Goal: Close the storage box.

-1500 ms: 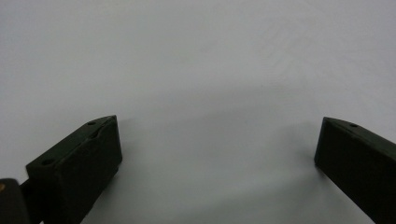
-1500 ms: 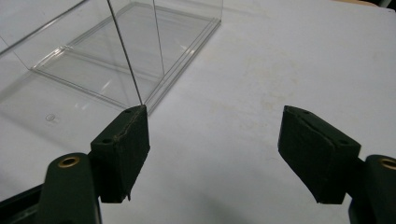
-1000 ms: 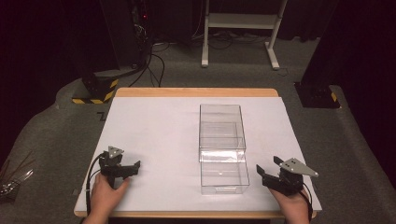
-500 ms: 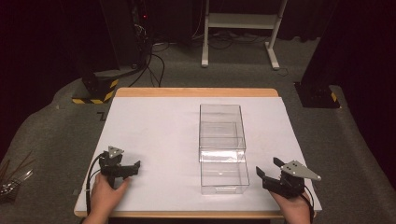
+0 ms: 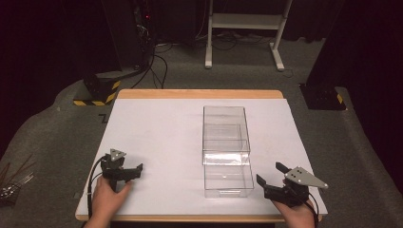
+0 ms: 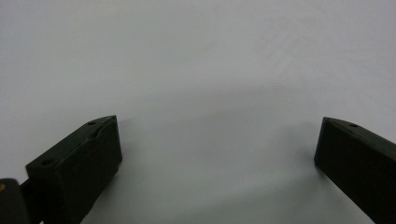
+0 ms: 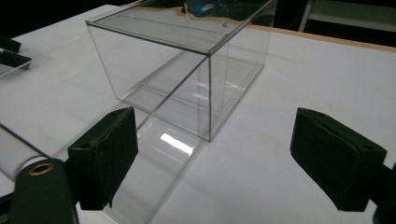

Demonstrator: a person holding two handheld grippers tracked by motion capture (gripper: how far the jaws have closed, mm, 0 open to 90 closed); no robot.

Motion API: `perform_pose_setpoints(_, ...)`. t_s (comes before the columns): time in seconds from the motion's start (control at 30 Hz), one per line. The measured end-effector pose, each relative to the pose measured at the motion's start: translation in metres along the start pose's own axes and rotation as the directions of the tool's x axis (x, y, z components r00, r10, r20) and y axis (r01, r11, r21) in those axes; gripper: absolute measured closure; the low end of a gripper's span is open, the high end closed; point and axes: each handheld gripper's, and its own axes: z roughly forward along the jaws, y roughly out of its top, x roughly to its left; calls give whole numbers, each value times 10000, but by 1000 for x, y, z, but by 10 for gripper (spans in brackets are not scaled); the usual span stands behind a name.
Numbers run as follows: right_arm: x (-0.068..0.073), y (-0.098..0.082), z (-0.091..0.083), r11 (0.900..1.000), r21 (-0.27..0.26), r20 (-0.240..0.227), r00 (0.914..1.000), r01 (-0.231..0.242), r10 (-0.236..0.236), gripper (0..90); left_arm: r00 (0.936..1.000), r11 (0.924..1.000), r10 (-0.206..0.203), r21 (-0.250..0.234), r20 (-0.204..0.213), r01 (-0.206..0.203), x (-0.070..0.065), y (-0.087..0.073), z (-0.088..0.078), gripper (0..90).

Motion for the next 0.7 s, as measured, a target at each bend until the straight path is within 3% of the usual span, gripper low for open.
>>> perform_pose_setpoints(0.23, 11, 0, -3, 9998, -100, -663, 9977, -150, 143, 145, 10000, 10000, -4, -3, 1, 4, 0, 0, 0, 9)
perform_pose_setpoints(0.47, 28, -4, -3, 9998, -25, -930, 9955, 174, -176, 151, 10000, 10000, -4, 0, 3, 4, 0, 0, 0, 9)
perform_pose_setpoints(0.7, 30, -6, 1, 9995, 172, -972, 9949, 282, -264, 158, 10000, 10000, -2, -1, 3, 2, 0, 0, 0, 9)
